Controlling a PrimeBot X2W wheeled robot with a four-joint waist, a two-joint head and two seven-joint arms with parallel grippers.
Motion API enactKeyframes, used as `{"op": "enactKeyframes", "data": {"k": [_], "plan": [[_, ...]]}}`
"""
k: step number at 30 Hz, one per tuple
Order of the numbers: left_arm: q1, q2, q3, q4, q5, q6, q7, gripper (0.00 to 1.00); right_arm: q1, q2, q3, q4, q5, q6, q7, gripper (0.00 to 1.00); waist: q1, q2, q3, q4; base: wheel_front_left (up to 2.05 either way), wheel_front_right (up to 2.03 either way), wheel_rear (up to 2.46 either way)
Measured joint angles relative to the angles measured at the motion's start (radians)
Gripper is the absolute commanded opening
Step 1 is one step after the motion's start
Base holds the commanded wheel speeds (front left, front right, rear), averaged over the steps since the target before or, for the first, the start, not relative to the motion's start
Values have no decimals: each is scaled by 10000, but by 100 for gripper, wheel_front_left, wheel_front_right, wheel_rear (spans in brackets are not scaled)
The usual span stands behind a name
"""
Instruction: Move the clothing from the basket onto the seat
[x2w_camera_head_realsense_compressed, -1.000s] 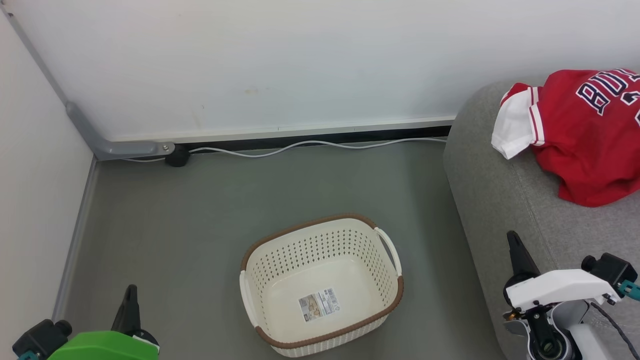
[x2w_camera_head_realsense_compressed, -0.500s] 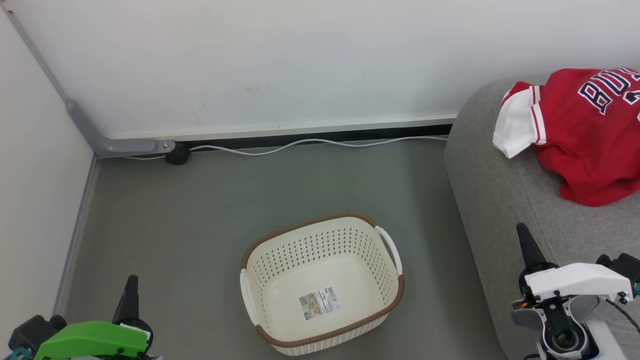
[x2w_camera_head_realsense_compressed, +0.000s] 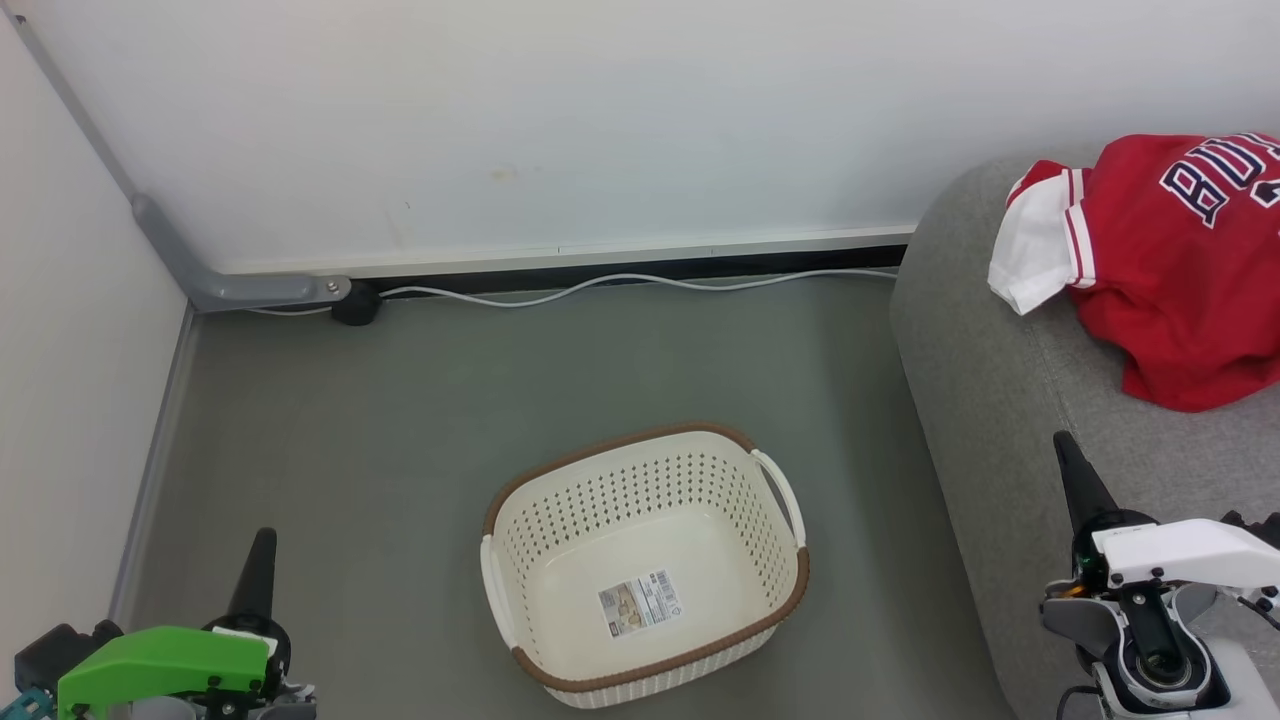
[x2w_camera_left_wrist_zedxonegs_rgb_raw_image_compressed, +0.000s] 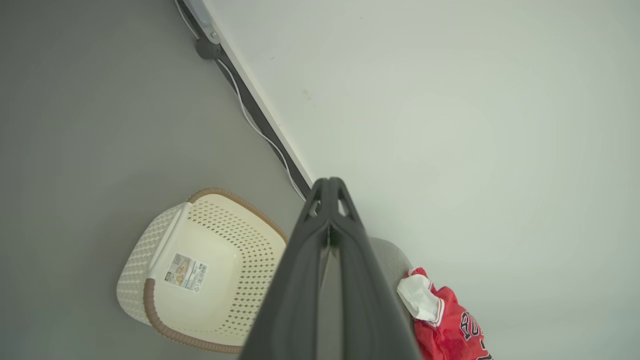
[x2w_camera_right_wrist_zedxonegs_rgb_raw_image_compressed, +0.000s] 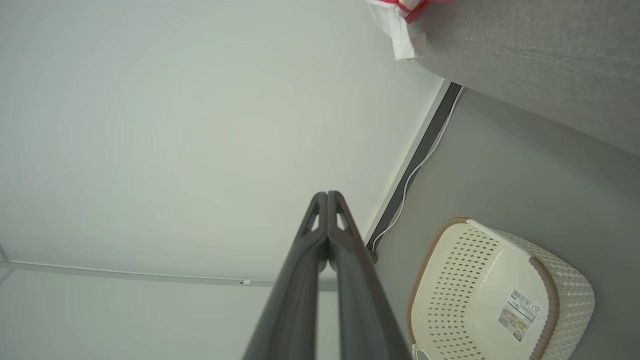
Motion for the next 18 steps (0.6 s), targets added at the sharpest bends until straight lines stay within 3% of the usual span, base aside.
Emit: {"op": "enactKeyframes", "data": {"k": [18], "plan": [[-440, -203, 366, 290, -2008, -395, 529, 0, -235, 73, -665, -4, 2146, 387, 545, 0, 0, 0, 61, 27, 0, 0, 0]]}}
